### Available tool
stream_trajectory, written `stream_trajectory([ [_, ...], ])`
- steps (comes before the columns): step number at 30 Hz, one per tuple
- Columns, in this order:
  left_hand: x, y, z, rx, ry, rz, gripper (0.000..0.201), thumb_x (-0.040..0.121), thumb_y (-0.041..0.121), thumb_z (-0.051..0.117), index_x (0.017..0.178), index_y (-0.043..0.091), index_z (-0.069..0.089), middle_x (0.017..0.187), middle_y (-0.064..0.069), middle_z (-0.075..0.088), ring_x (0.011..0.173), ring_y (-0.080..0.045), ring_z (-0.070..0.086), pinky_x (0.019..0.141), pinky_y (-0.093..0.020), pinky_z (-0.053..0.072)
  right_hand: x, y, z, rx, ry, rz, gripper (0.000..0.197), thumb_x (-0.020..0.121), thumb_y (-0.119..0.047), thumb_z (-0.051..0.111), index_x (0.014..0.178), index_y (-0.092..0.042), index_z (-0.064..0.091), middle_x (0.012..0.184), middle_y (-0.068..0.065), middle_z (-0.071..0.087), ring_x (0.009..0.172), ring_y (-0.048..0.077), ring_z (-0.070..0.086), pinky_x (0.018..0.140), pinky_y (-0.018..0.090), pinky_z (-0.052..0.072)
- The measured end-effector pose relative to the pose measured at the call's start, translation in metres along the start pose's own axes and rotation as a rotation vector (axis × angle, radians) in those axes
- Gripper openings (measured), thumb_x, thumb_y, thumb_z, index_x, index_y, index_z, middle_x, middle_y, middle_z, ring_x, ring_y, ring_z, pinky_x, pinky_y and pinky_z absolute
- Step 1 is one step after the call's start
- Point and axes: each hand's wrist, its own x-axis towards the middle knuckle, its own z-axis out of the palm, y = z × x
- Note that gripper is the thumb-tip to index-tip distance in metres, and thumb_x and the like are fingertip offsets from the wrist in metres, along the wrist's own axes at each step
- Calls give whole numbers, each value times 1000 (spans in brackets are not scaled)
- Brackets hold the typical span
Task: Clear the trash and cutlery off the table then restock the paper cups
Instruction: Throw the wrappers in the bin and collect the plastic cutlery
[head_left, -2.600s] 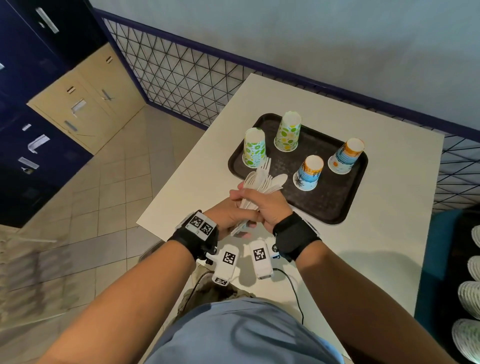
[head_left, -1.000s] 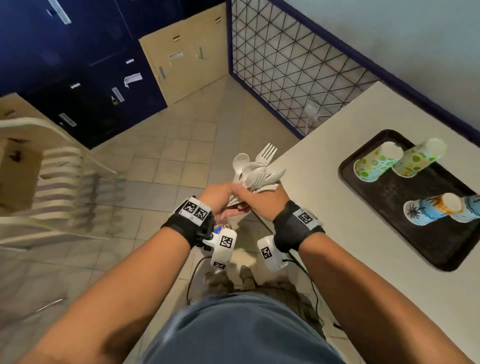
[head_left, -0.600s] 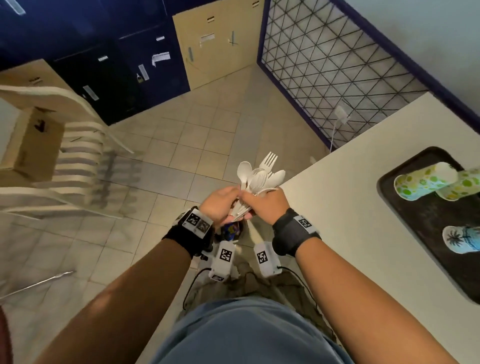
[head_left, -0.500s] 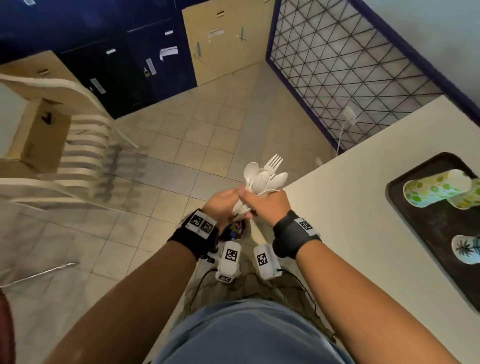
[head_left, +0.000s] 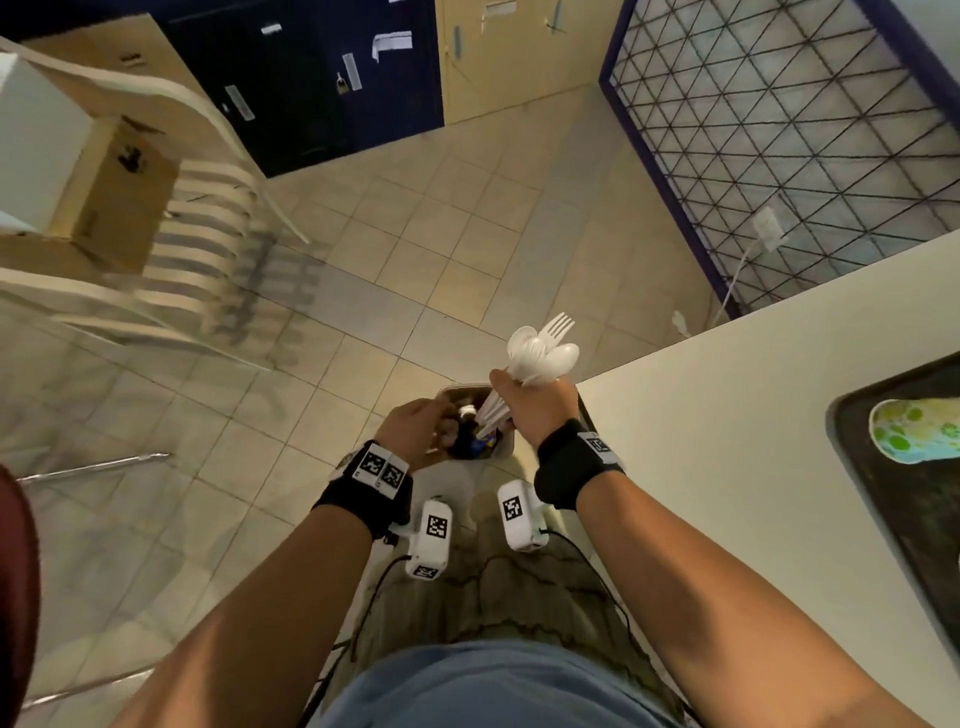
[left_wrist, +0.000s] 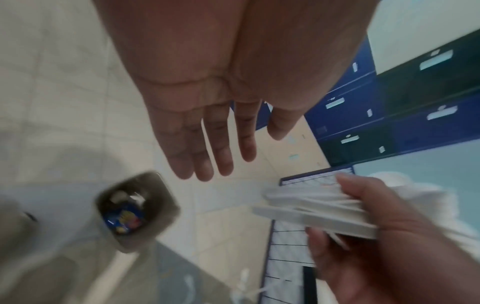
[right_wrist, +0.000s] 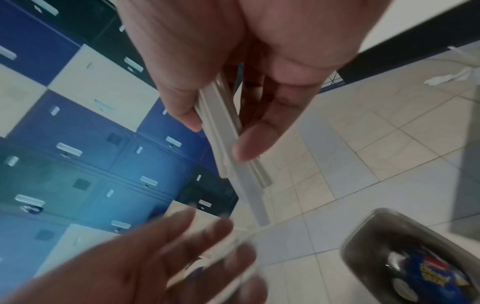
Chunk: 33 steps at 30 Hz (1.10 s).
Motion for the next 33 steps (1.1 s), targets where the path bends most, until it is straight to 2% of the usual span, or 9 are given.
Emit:
stream_trajectory([
  [3,31,-56,-42,140,104,-59,19,101,23,58,97,10,71,89,-14,67,71,-23,57,61,-30,43,22,22,13,6,-1,40,37,83,-36,80,109,-14,68,89,4,75,71,18,75,55,27,61],
  [7,68,-152,-86,289,172,-188,17,97,23,62,98,10,73,84,-12,71,70,-26,61,64,-32,45,65,69,46,-56,18,86,45,76,-43,83,108,-14,71,97,3,76,82,20,74,71,33,64],
  [11,112,-254,-115,362,203,-336,18,96,30,65,97,15,74,85,-11,74,71,-27,67,63,-29,47,119,125,81,-129,14,125,34,80,-41,83,102,-21,67,94,0,71,70,9,66,57,16,51],
  [15,155,-337,-129,318,156,-466,25,87,37,67,93,15,76,83,-16,76,70,-31,66,67,-34,45,173,189,113,-251,14,137,42,79,-44,83,109,-18,69,96,-2,66,94,23,68,84,27,54],
  [18,182,-373,-137,280,163,-534,18,96,25,67,95,9,75,84,-20,77,74,-33,69,70,-38,51,206,229,131,-311,-25,167,45,78,-45,84,113,-20,70,98,-2,66,105,26,69,90,30,55],
  [24,195,-387,-154,340,251,-489,13,101,17,62,97,9,70,83,-19,74,68,-30,64,61,-28,45,226,272,144,-464,-225,191,87,76,-38,86,150,-25,41,137,3,60,123,31,60,102,37,49],
  [27,176,-370,-154,360,261,-478,12,101,19,62,100,10,70,86,-19,75,70,-31,66,61,-30,46,206,258,135,-492,-225,165,70,85,-36,75,148,-24,45,133,6,64,119,32,62,98,36,51],
  [30,148,-337,-148,394,220,-446,14,101,21,62,103,9,70,86,-18,75,69,-30,67,59,-28,44,168,219,118,-503,-252,112,61,90,-36,68,146,-21,49,138,8,62,124,32,60,103,36,49],
  [33,113,-292,-138,479,161,-374,15,100,20,63,101,8,71,79,-14,76,67,-28,66,59,-27,44,120,164,90,-529,-295,60,43,94,-35,63,133,-18,58,127,10,67,113,32,64,96,36,52],
])
